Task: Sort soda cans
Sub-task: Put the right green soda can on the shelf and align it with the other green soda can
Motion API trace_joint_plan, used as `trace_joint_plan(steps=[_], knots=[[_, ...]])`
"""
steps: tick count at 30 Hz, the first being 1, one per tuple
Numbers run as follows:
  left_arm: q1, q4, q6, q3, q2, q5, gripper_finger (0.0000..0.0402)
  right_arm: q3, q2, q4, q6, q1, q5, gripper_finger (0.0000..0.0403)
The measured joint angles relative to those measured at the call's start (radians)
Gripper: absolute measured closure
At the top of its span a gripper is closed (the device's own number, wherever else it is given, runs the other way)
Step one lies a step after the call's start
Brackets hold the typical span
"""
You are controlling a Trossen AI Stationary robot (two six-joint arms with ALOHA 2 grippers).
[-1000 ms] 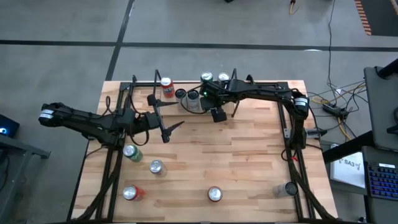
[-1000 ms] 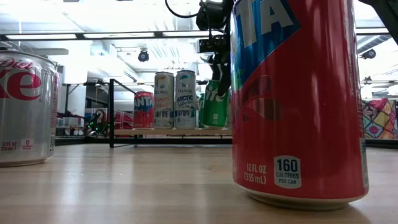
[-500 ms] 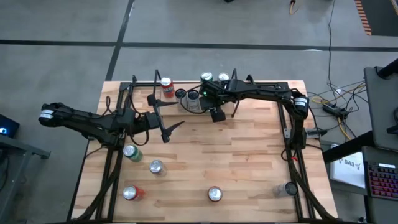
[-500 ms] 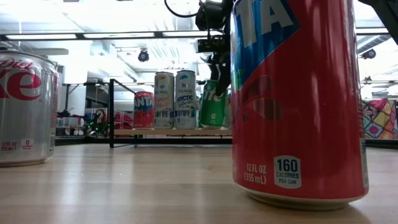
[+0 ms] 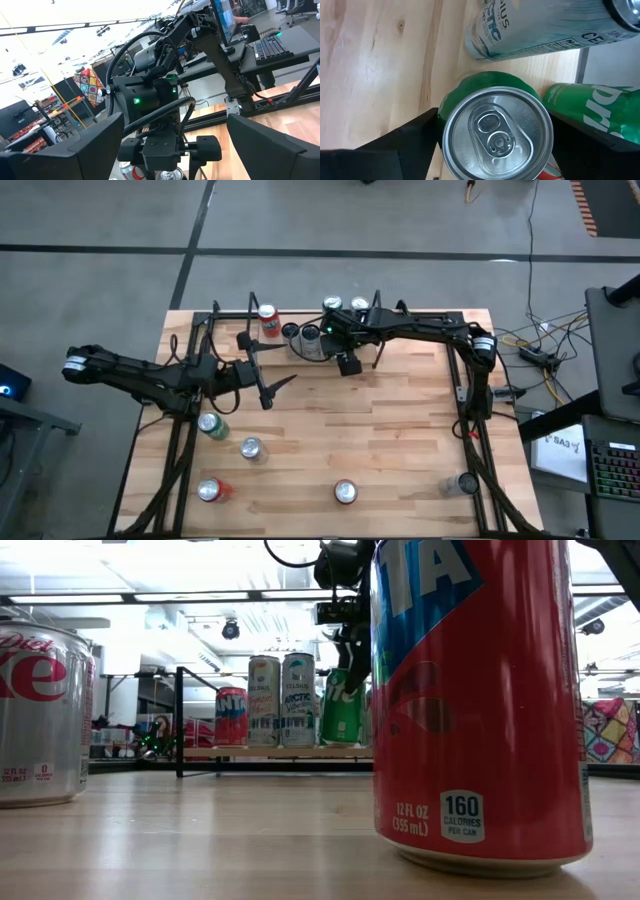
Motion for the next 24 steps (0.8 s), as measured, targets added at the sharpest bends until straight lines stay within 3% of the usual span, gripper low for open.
trace_joint_plan(steps=[8, 14, 24], knots=[[0.000, -0.005, 0.000, 0.000, 0.000, 0.000, 0.0063, 0.000, 0.000, 0.012, 0.018, 0.000, 0.005, 0.0078], [0.000, -0.005, 0.003, 0.000, 0.000, 0.000, 0.0063, 0.000, 0.000, 0.020, 0.036, 0.000, 0.107, 0.0078], [0.000, -0.005, 0.004, 0.000, 0.000, 0.000, 0.0063, 0.000, 0.000, 0.028, 0.010, 0.000, 0.107, 0.0077]])
